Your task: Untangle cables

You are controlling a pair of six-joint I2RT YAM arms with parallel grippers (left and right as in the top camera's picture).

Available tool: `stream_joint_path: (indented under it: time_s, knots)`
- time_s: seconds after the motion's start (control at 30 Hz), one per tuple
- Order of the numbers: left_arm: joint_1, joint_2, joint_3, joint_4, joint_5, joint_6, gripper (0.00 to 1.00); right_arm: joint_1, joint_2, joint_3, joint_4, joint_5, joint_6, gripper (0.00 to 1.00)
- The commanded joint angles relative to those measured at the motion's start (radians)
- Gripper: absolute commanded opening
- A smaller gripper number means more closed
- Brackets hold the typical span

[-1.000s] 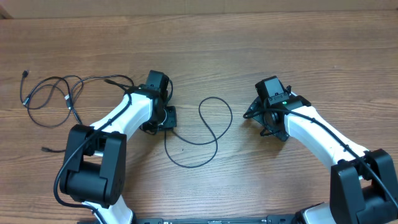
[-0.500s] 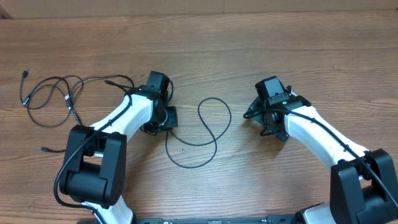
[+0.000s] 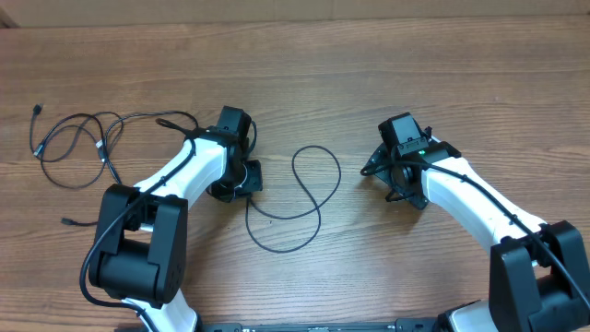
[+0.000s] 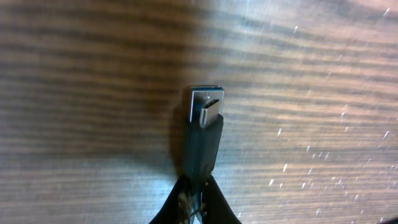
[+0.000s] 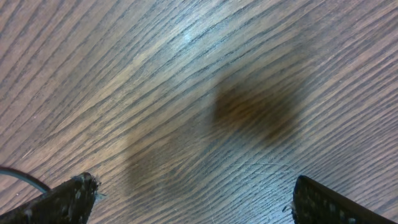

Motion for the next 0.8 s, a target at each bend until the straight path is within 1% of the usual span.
stream_joint_path:
  time_s: [0.0,0.1,0.2,0.43,0.53,0.63,0.77]
  knots:
    - [-0.006,-0.064,0.052,-0.025,-0.035,0.019,0.04,-0.003,-0.015,-0.006,0.005,-0.001,0.008,1.0]
    - [-0.008,-0.163,0.115,-0.062,-0.104,0.019,0.04,-0.003,-0.015,-0.005,0.005,-0.001,0.008,1.0]
    - [-0.008,-0.248,0.18,-0.085,-0.116,0.02,0.04,-0.003,-0.015,-0.006,0.005,-0.001,0.008,1.0]
    - [-0.008,-0.43,0.303,-0.084,-0.066,0.019,0.04,-0.003,-0.015,-0.006,0.005,-0.001,0.008,1.0]
    - [-0.015,-0.49,0.327,-0.073,-0.002,0.031,0.04,-0.003,-0.015,-0.006,0.005,-0.001,0.008,1.0]
    - [-0.048,-0.524,0.327,-0.068,-0.006,0.064,0.04,-0.003,-0.015,-0.005,0.005,-0.001,0.008,1.0]
    - [-0.114,-0.52,0.327,-0.088,-0.093,0.095,0.04,-0.003,-0.015,-0.006,0.005,-0.001,0.008,1.0]
